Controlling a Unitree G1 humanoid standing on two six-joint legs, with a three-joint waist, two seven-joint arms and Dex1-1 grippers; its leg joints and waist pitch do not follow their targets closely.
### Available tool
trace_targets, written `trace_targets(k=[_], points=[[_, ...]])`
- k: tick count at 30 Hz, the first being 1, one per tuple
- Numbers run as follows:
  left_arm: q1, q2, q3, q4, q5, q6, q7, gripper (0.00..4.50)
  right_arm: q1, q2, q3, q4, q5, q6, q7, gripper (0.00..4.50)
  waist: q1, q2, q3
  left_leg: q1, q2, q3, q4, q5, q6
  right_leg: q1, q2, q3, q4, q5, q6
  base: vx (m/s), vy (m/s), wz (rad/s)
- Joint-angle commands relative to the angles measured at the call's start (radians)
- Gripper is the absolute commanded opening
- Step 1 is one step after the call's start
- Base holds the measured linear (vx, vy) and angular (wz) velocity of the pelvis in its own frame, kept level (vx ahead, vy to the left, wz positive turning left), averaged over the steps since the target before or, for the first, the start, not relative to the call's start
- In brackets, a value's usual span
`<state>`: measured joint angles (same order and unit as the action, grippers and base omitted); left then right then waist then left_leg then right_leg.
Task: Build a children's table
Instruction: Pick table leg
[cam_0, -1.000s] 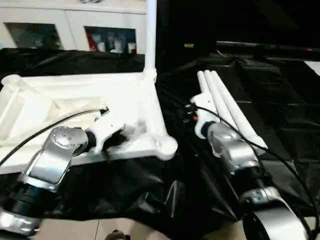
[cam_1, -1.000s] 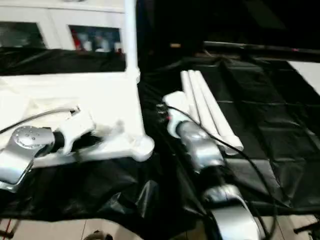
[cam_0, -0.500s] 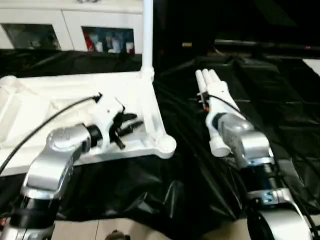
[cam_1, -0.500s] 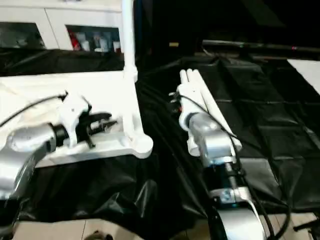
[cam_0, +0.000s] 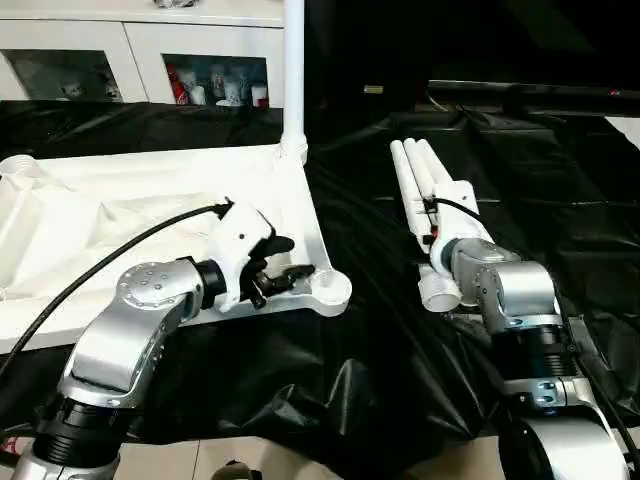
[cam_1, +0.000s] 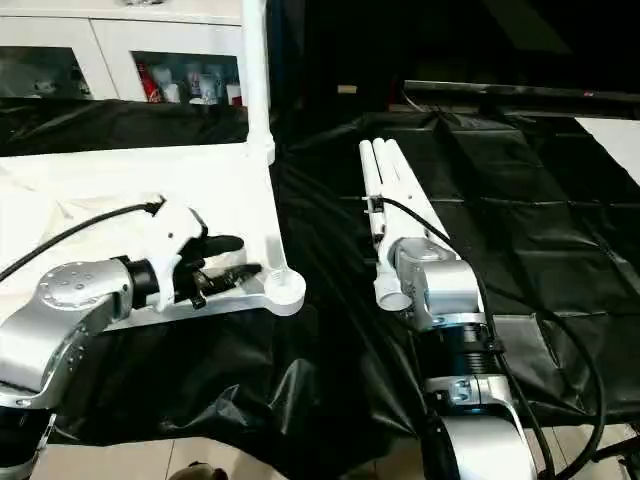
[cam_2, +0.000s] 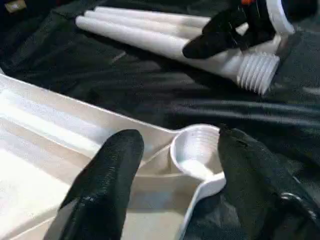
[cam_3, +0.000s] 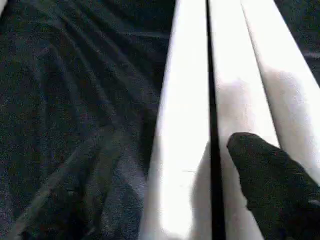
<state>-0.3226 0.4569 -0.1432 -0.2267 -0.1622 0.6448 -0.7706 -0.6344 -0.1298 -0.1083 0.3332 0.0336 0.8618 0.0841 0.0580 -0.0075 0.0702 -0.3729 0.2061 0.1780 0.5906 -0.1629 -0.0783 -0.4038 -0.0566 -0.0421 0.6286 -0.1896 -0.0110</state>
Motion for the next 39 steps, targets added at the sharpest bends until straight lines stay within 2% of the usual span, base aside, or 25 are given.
trace_targets(k=[1,3,8,15,21,23,26,27,31,32,34,39], points=[[0.003,0.007,-0.017,-0.018,0.009,-0.009,-0.002,3.28,-0.026,-0.002,-0.014,0.018,0.01,0.021,-0.004,4.3,0.001,0.02,-0.076,0.02,0.007,-0.006,-0.065,-0.238,-0.081,0.044,-0.053,0.04,-0.073,-0.159,-0.149,0.0,0.0,0.0],[0.0,0.005,-0.02,-0.012,0.015,-0.018,0.004,3.46,-0.038,-0.006,-0.012,0.04,0.02,0.048,0.017,4.39,0.001,0.017,-0.076,0.019,0.008,-0.006,-0.065,-0.231,-0.081,0.044,-0.052,0.04,-0.073,-0.153,-0.151,0.0,0.0,0.0],[0.005,0.01,-0.029,-0.017,0.019,-0.025,0.013,3.79,-0.053,-0.012,-0.011,0.074,0.044,0.079,0.049,4.39,0.004,0.016,-0.078,0.017,0.008,-0.005,-0.063,-0.211,-0.075,0.047,-0.055,0.041,-0.07,-0.139,-0.156,0.0,0.0,0.0],[0.02,0.026,-0.038,-0.03,0.016,-0.023,0.009,4.45,-0.092,-0.008,-0.036,0.139,0.068,0.103,0.059,4.39,0.005,0.014,-0.078,0.017,0.009,-0.005,-0.062,-0.206,-0.074,0.047,-0.056,0.04,-0.069,-0.149,-0.16,0.0,0.0,0.0],[0.023,0.03,-0.049,-0.038,0.013,-0.025,0.006,4.45,-0.112,-0.008,-0.046,0.181,0.089,0.134,0.069,4.39,0.006,0.014,-0.078,0.017,0.009,-0.005,-0.062,-0.204,-0.074,0.048,-0.056,0.039,-0.069,-0.142,-0.162,0.0,0.0,0.0],[0.021,0.031,-0.051,-0.036,0.011,-0.026,0.003,4.5,-0.118,-0.008,-0.051,0.201,0.091,0.14,0.065,4.12,0.005,0.015,-0.078,0.017,0.008,-0.005,-0.061,-0.204,-0.076,0.046,-0.056,0.039,-0.068,-0.146,-0.165,0.0,0.0,0.0],[0.015,0.035,-0.061,-0.042,-0.007,-0.015,-0.02,4.5,-0.123,-0.007,-0.057,0.226,0.103,0.171,0.078,4.02,0.007,0.015,-0.078,0.017,0.008,-0.004,-0.061,-0.203,-0.076,0.047,-0.056,0.04,-0.069,-0.149,-0.163,0.0,0.0,0.0],[0.014,0.038,-0.064,-0.046,-0.013,-0.01,-0.029,4.5,-0.123,-0.008,-0.055,0.227,0.102,0.174,0.081,3.79,0.007,0.016,-0.079,0.018,0.008,-0.004,-0.061,-0.204,-0.076,0.047,-0.057,0.039,-0.069,-0.148,-0.165,0.0,0.0,0.0],[0.013,0.057,-0.079,-0.084,-0.049,0.02,-0.076,4.5,-0.132,-0.014,-0.058,0.243,0.104,0.165,0.074,3.6,0.008,0.014,-0.079,0.018,0.009,-0.004,-0.061,-0.202,-0.079,0.047,-0.057,0.039,-0.067,-0.145,-0.17,0.0,0.0,0.0],[0.013,0.059,-0.081,-0.089,-0.054,0.023,-0.081,4.5,-0.133,-0.015,-0.059,0.246,0.104,0.165,0.073,3.42,0.007,0.015,-0.078,0.018,0.009,-0.004,-0.061,-0.207,-0.081,0.046,-0.056,0.038,-0.067,-0.149,-0.172,0.0,0.0,0.0],[0.009,0.059,-0.083,-0.092,-0.062,0.027,-0.089,4.5,-0.139,-0.02,-0.071,0.27,0.107,0.151,0.068,3.29,0.007,0.006,-0.077,0.017,0.008,-0.002,-0.061,-0.205,-0.077,0.047,-0.056,0.039,-0.068,-0.158,-0.17,0.0,0.0,0.0],[0.006,0.048,-0.076,-0.086,-0.081,0.045,-0.086,4.5,-0.139,-0.022,-0.087,0.285,0.109,0.145,0.061,2.94,0.007,0.008,-0.077,0.019,0.008,-0.003,-0.061,-0.209,-0.081,0.045,-0.057,0.039,-0.069,-0.187,-0.153,0.0,0.0,0.0]])
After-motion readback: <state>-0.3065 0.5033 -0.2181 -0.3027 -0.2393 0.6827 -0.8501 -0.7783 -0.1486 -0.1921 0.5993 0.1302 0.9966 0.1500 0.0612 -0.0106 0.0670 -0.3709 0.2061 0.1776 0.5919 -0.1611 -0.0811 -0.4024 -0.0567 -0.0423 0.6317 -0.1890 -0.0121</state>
